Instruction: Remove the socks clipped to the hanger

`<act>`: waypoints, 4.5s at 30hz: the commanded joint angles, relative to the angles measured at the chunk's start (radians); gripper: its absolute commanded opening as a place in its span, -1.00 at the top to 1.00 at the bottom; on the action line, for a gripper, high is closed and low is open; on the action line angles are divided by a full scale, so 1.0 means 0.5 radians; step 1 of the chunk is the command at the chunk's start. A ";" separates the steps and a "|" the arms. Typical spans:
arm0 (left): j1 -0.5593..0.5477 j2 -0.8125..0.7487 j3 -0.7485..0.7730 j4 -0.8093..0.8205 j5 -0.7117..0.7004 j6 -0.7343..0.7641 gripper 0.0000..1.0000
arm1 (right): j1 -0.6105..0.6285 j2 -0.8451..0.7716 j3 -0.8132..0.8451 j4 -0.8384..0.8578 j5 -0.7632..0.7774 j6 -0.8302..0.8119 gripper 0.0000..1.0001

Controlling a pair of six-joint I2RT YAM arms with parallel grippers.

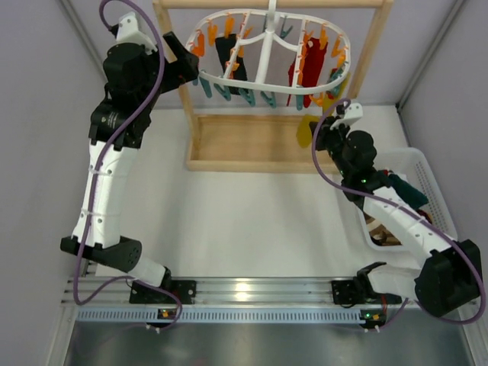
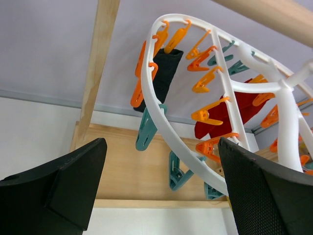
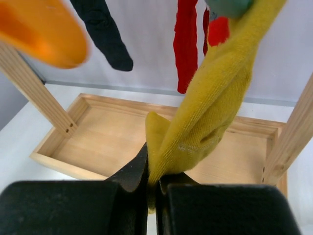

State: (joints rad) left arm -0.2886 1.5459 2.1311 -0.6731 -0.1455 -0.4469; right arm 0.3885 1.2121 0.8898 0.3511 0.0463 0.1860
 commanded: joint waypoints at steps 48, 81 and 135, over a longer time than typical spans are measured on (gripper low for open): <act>-1.147 -0.242 -0.221 0.064 -0.740 0.409 -0.98 | 0.984 -0.408 -0.196 0.099 1.129 -0.289 1.00; -1.141 -0.552 -0.688 0.012 -1.077 0.320 -0.98 | 1.165 -0.354 0.073 -0.362 1.005 -0.571 1.00; -1.089 -0.711 -0.360 -0.120 -0.838 0.535 -0.98 | 1.634 1.064 1.371 -0.509 1.291 -0.979 1.00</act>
State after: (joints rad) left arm -0.8310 1.1652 1.8790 -0.7357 -0.6140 -0.2390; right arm 1.1801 1.7126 1.5021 0.1211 0.6792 -0.2882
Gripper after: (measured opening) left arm 0.990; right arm 0.003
